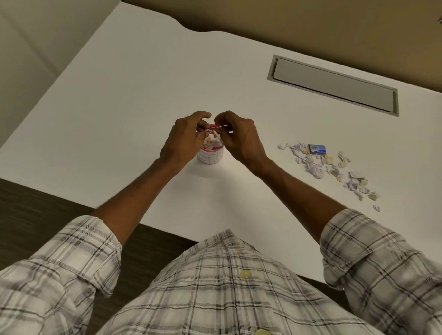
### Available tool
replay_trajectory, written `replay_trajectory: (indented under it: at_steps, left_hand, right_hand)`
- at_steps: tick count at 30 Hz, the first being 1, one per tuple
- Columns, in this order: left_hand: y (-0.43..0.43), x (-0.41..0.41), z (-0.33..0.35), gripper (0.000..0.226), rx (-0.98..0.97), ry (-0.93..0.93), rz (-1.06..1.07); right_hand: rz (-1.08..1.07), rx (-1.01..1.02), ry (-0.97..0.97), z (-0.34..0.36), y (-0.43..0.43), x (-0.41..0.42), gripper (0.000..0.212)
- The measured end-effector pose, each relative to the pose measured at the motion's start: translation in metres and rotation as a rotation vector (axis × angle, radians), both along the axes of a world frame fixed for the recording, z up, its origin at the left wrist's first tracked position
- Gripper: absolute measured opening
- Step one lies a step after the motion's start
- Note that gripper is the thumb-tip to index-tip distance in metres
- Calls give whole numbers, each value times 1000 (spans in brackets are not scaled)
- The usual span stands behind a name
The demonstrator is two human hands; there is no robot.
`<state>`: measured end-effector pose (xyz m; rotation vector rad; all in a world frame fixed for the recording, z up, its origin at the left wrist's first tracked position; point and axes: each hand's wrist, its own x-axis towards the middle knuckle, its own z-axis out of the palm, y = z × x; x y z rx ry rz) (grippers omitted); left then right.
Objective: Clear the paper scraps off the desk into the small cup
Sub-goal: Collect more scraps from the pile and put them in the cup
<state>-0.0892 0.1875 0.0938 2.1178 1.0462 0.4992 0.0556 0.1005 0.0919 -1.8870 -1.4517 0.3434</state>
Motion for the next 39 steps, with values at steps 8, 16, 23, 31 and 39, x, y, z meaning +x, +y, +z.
replay_trajectory:
  at_steps: [8, 16, 23, 31, 39]
  left_hand:
    - [7, 25, 3, 24, 5, 386, -215]
    - [11, 51, 6, 37, 19, 810, -430]
    - [16, 57, 5, 38, 19, 912, -501]
    - [31, 47, 17, 31, 28, 750, -453]
    - [8, 57, 4, 39, 63, 859, -370]
  right_hand:
    - [-164, -129, -25, -50, -89, 45, 17]
    - [254, -326, -355, -111, -203, 63, 51]
    - [17, -354, -520, -110, -306, 117, 64]
    - [-778, -583, -199, -96, -348, 167, 72]
    - [-539, -524, -109, -94, -286, 191, 57]
